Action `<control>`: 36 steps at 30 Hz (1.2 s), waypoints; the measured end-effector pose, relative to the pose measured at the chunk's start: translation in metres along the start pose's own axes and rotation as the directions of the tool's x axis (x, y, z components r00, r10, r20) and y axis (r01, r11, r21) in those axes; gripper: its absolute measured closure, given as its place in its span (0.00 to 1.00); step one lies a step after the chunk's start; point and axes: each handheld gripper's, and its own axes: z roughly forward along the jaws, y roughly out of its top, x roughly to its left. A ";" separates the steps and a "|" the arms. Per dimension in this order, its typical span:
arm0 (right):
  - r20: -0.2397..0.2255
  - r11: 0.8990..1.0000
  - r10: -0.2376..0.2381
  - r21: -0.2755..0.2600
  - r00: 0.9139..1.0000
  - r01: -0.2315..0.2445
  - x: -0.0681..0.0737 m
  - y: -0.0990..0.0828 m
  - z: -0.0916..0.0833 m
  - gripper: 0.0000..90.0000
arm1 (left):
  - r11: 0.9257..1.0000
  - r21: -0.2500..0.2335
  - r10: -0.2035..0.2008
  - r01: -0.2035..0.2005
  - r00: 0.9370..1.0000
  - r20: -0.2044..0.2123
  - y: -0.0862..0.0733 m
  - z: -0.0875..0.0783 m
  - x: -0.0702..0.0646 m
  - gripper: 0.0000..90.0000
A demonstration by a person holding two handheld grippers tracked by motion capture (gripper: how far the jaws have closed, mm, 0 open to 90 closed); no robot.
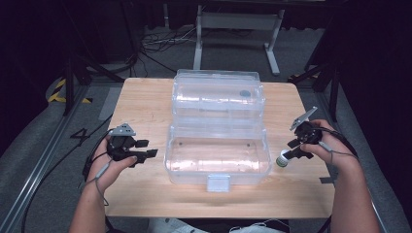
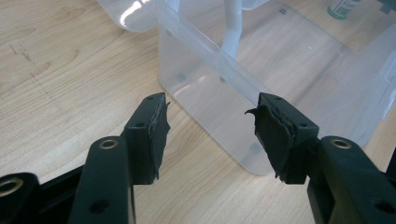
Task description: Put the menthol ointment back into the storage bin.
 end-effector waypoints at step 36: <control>0.003 0.991 -0.050 0.121 0.999 0.049 -0.001 0.000 0.029 0.55 | 1.000 0.008 -0.004 0.004 1.000 -0.001 -0.001 0.001 0.001 0.49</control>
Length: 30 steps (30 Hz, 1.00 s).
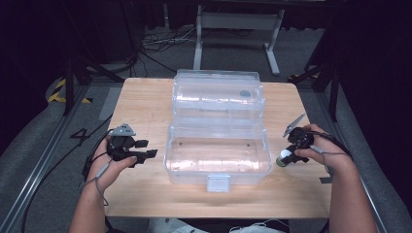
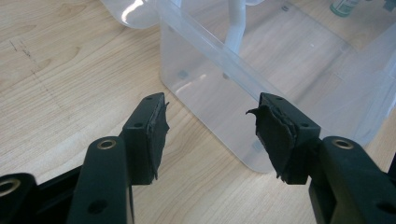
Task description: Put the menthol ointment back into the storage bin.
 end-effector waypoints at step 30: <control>-0.002 0.996 -0.088 -0.028 0.996 0.088 0.009 0.009 -0.026 0.56 | 1.000 0.002 -0.003 0.004 1.000 -0.005 -0.003 -0.001 0.000 0.49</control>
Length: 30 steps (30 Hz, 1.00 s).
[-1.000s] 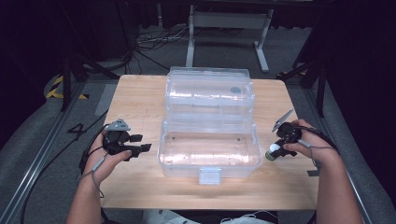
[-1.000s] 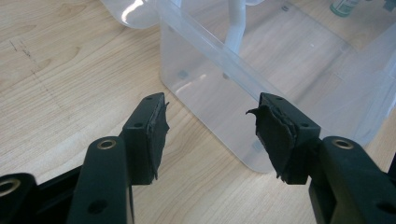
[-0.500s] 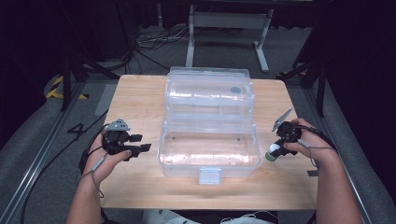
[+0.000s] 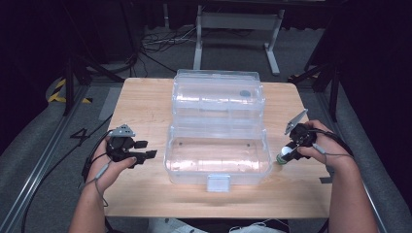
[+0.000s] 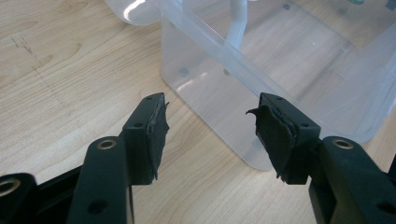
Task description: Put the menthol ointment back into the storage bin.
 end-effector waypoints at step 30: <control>0.044 0.991 -0.112 -0.065 0.993 0.115 0.027 0.010 -0.035 0.56 | 1.000 0.008 -0.013 0.013 1.000 -0.002 -0.004 0.000 -0.001 0.48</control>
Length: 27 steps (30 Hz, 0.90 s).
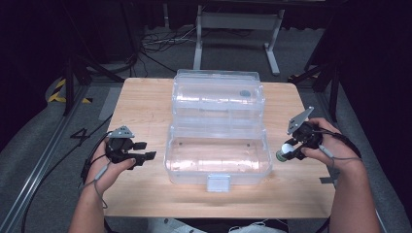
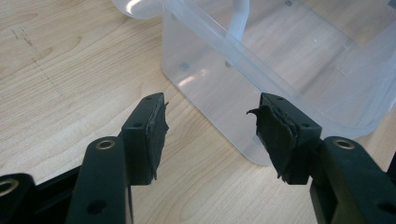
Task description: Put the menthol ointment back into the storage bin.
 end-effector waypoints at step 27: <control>0.025 0.994 -0.090 -0.064 0.996 0.091 0.016 0.017 -0.019 0.56 | 0.999 0.024 -0.025 0.025 1.000 -0.012 -0.011 -0.003 0.001 0.47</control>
